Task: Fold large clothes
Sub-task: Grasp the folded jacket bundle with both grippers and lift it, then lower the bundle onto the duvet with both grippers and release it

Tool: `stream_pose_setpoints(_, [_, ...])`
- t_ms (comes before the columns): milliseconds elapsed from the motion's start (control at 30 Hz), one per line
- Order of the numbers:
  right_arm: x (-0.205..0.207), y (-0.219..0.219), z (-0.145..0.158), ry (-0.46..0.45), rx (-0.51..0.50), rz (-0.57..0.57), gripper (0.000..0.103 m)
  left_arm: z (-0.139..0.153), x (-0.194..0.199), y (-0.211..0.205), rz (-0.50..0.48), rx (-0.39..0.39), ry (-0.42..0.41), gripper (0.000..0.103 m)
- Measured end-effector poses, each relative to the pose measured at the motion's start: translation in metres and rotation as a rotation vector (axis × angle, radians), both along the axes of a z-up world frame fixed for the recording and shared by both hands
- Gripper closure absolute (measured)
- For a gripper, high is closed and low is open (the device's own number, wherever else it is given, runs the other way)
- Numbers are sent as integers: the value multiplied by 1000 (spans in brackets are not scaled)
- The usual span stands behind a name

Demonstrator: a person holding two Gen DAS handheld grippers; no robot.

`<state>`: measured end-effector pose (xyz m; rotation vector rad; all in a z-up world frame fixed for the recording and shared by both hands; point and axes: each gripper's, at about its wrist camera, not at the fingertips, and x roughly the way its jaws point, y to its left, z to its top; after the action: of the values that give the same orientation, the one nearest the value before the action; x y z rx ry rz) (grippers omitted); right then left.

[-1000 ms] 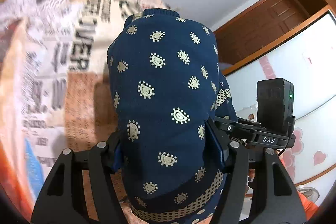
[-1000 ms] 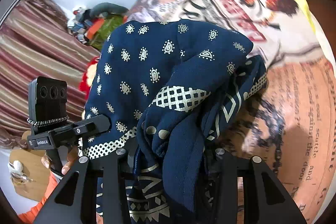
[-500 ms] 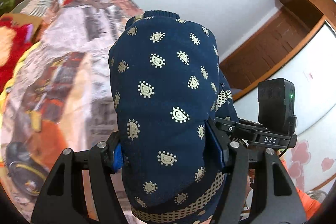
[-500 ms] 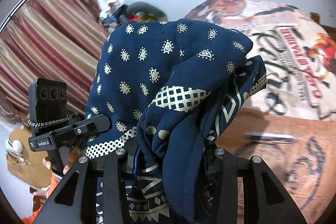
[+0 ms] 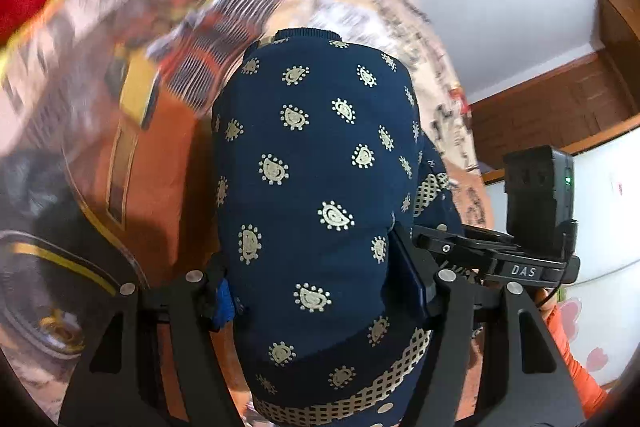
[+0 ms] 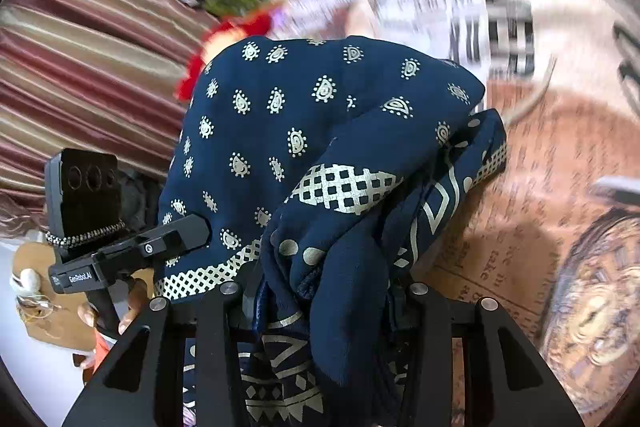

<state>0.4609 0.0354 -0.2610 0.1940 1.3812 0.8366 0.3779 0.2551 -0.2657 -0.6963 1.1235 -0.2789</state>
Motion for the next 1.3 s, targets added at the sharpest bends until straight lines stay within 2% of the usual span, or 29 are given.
stream_pose_setpoints(100, [2, 4, -16, 12, -25, 4, 63, -18, 0, 8, 19, -46, 4, 37])
stream_pose_setpoints(200, [3, 2, -19, 19, -2, 4, 61, -18, -7, 10, 32, -73, -9, 35])
stream_pose_setpoints(300, [0, -3, -18, 37, 13, -7, 58, -16, -15, 9, 42, -20, -16, 32])
stream_pose_setpoints(400, [-4, -4, -13, 12, 0, -3, 54, -7, -22, 6, 46, 76, -33, 32])
stream_pose_setpoints(567, [-23, 1, 15, -140, -99, 47, 50, 25, -38, 0, 44, 308, -96, 33])
stream_pose_setpoints(633, [-31, 1, 29, -218, -132, 64, 47, 40, -45, -2, 47, 373, -136, 33])
stream_pose_setpoints(767, [-50, 1, 63, -394, -156, 107, 45, 66, -55, -4, 76, 439, -203, 33])
stream_pose_setpoints(867, [-65, 1, 89, -516, -138, 118, 39, 77, -60, -8, 98, 501, -233, 33])
stream_pose_setpoints(967, [-72, 5, 100, -559, -104, 119, 30, 79, -70, -20, 78, 555, -257, 33])
stream_pose_setpoints(1100, [-79, 17, 83, -573, -157, 155, 27, 55, -72, -47, -5, 637, -226, 33])
stream_pose_setpoints(1167, [-81, 21, 64, -545, -203, 191, 27, 41, -74, -58, -50, 653, -199, 33])
stream_pose_setpoints(1300, [-89, 16, 31, -531, -316, 277, 27, 31, -83, -69, -71, 664, -217, 33])
